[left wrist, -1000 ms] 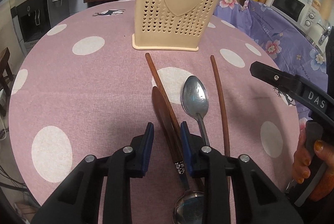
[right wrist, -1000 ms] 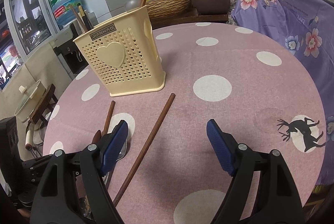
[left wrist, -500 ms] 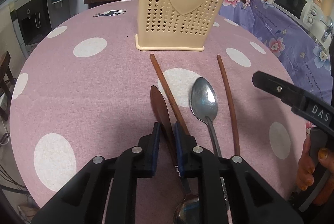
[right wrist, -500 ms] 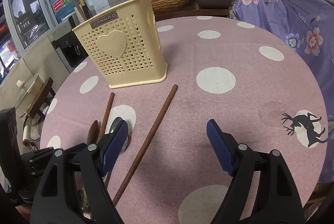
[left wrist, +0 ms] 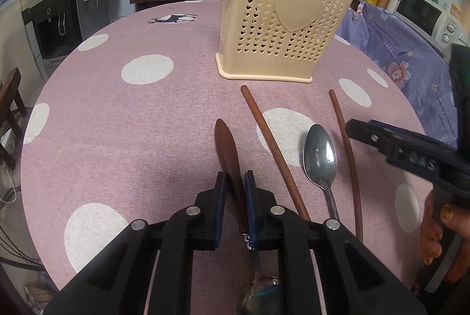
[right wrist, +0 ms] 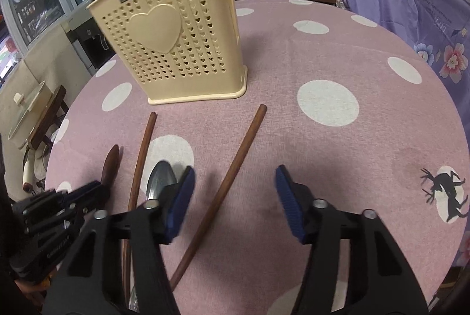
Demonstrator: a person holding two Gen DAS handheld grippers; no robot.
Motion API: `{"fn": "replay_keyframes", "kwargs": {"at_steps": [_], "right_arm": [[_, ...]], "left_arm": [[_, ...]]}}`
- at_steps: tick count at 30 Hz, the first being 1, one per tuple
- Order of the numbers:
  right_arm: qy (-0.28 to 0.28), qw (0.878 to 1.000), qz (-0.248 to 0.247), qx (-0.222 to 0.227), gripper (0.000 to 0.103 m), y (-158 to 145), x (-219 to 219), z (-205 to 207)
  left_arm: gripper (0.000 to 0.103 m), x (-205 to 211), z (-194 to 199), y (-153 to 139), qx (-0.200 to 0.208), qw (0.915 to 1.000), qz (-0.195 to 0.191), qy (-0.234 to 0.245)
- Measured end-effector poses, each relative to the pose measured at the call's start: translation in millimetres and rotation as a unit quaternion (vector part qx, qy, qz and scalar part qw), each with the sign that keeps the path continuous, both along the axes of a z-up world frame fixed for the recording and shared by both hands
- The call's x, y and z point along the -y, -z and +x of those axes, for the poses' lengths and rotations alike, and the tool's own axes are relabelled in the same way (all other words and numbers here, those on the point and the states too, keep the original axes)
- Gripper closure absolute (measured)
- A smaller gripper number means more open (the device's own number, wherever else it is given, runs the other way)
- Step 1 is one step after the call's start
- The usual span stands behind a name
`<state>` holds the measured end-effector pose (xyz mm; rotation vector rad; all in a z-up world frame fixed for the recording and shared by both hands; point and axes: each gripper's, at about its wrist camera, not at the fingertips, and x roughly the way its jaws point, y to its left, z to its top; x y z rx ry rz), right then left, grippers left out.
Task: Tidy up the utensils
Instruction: 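Grasp the wooden-handled spoon with the left gripper while the right grasps a brown chopstick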
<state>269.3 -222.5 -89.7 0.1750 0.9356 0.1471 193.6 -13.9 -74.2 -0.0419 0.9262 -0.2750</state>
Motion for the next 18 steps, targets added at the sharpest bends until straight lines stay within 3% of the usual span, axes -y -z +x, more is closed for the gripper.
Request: {"fn": "replay_keyframes", "kwargs": {"at_steps": [5,9,18], "right_arm": [[0.011,1.0,-0.005,-0.022,0.072,6,-3,20],[0.016,0.999,-0.01,-0.026,0.079,5,-7,31],[0.017,0.999,-0.028,-0.017,0.091,6,-15,45]], "left_arm": [[0.088,-2,1,0,-0.005,1.0,-0.006,0.0],[0.07,-2,2,-3,0.0,1.0,-0.004,-0.002],[0.066,-5,5,-8,0.009,0.9999,-0.002,-0.006]]}}
